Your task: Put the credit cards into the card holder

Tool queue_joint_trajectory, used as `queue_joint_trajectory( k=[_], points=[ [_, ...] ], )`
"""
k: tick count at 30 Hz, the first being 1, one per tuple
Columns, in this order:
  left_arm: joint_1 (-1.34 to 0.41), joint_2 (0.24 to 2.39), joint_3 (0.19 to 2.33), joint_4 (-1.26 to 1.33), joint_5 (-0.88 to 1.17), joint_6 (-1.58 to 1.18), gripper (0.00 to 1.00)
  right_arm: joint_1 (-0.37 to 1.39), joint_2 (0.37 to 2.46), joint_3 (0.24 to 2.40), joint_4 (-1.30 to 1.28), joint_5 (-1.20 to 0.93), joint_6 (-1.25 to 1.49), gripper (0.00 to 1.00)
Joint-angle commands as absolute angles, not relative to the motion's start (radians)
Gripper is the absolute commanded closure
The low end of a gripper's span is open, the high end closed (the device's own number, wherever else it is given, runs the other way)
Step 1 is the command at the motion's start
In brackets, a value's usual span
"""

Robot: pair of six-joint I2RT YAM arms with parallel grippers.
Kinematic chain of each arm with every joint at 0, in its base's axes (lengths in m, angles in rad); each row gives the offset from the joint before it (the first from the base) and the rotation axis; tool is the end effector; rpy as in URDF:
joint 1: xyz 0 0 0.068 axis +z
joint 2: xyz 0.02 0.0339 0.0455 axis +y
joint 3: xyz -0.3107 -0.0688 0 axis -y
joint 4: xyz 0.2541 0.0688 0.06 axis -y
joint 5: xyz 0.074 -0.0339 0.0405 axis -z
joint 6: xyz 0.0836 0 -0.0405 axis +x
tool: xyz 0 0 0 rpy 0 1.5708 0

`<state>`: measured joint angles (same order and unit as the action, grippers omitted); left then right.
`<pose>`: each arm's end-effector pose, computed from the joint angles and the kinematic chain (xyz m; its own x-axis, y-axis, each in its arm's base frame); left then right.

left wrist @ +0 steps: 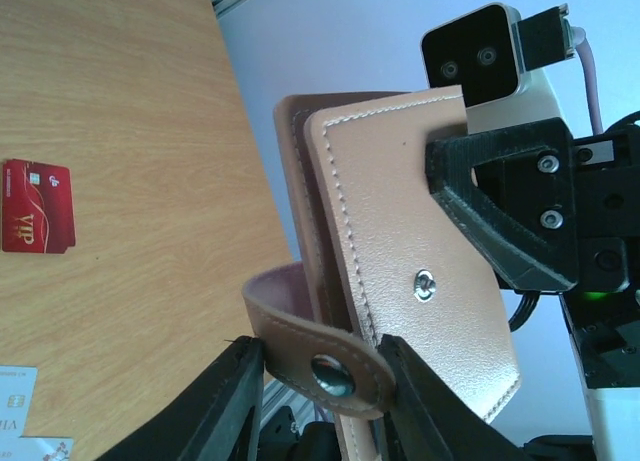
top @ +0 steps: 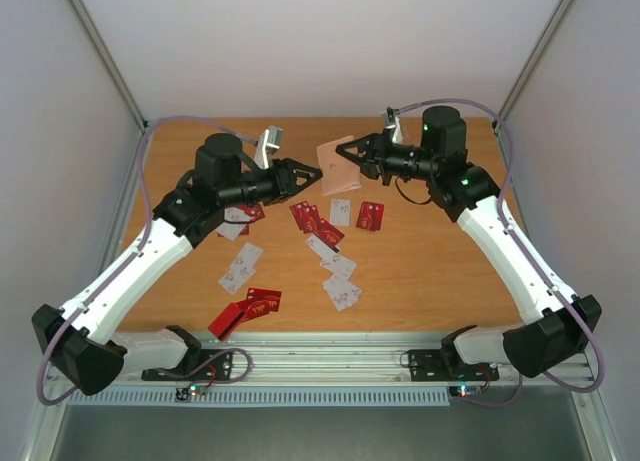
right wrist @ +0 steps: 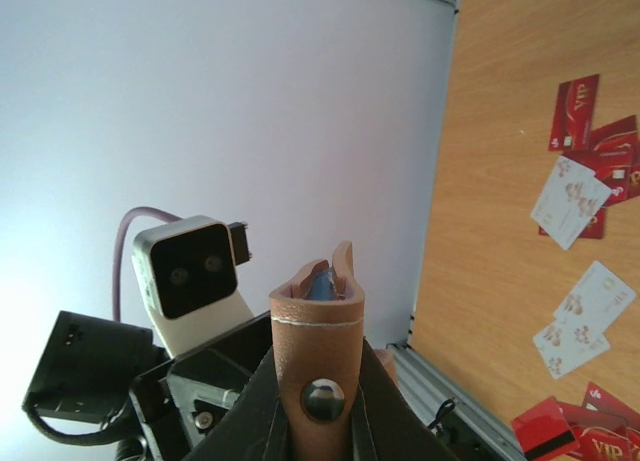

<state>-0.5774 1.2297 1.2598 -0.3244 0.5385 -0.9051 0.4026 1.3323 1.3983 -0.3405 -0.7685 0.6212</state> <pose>0.2345 -0.2039 0.4316 -0.8421 -0.2572 -0.4741 0.3522 0.4033 -0.8445 0.2765 0.1809 0.4557 -0.7250 0.1460 -0.6731 -0.5845 0.3865 0.7134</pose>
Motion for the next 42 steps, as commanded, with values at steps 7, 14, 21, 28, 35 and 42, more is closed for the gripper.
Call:
queue_joint_trajectory(
  k=[7, 14, 21, 28, 35, 42],
  points=[
    [-0.566, 1.196, 1.233, -0.247, 0.507, -0.921, 0.73, 0.397, 1.323, 1.379, -0.175, -0.839, 0.711, 0.99],
    [-0.555, 1.195, 1.21, -0.174, 0.543, -0.964, 0.72, 0.391, 1.325, 1.343, -0.079, -0.857, 0.785, 0.99],
    [-0.554, 1.216, 1.149, 0.079, 0.634, -1.045, 0.64, 0.391, 1.343, 1.331, -0.017, -0.886, 0.829, 0.99],
    [-0.551, 1.233, 1.129, 0.256, 0.682, -1.12, 0.78, 0.391, 1.36, 1.311, 0.082, -0.907, 0.888, 0.99],
    [-0.541, 1.245, 1.117, 0.298, 0.696, -1.16, 1.0, 0.38, 1.357, 1.318, -0.005, -0.915, 0.827, 0.86],
    [-0.528, 1.219, 1.203, -0.309, 0.528, -0.864, 1.0, 0.333, 1.36, 1.499, -0.79, -0.715, 0.314, 0.24]
  ],
)
